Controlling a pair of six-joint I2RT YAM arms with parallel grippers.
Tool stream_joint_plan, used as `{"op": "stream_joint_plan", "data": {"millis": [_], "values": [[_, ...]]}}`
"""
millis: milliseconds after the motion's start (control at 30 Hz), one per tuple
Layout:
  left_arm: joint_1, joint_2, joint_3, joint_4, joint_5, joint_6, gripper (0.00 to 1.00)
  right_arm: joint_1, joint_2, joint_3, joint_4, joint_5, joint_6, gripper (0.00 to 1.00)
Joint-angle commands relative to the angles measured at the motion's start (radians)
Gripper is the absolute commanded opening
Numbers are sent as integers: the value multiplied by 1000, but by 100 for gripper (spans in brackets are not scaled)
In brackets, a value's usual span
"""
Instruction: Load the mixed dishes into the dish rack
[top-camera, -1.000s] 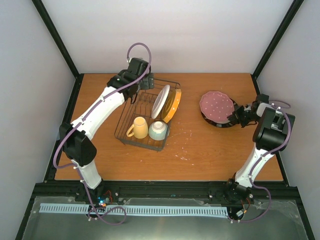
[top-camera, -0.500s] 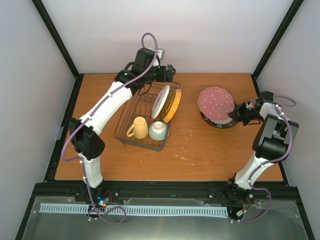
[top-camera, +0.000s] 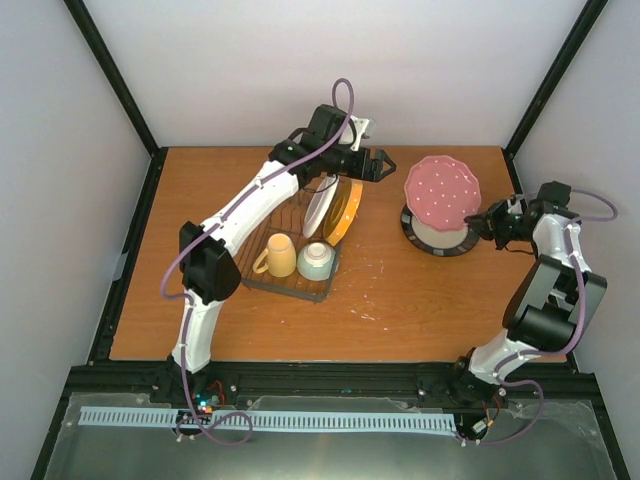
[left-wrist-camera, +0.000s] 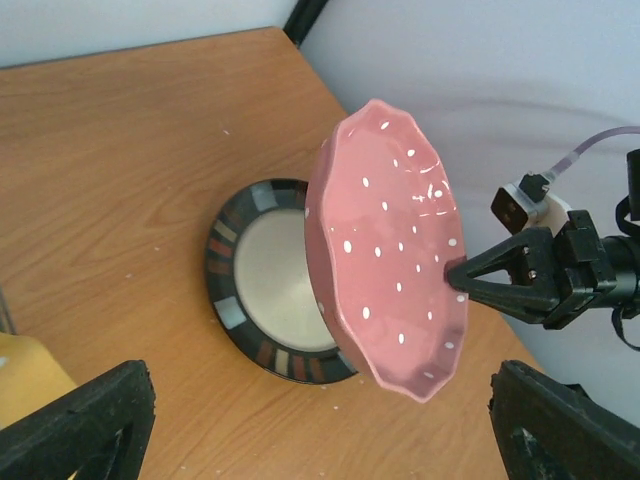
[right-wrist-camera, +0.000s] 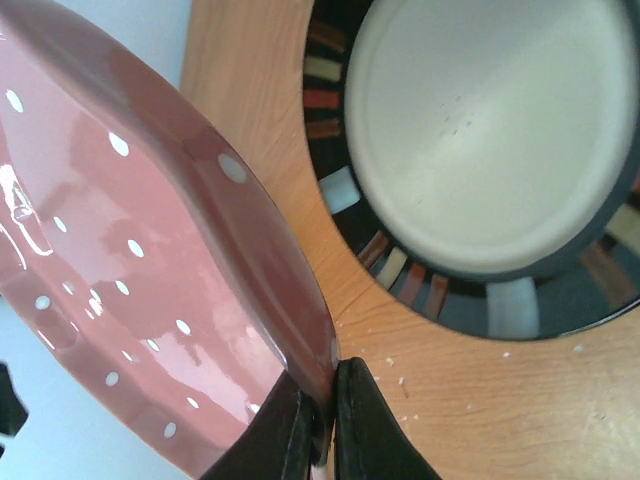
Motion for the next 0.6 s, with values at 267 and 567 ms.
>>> {"op": "stream_joint_plan", "data": {"millis": [267, 567], "values": [[-21, 50, 33, 46, 299, -75, 95, 19, -195, -142, 51, -168, 46, 3], [-69, 110, 37, 54, 325, -76, 94, 43, -270, -178, 69, -178, 81, 3]]}}
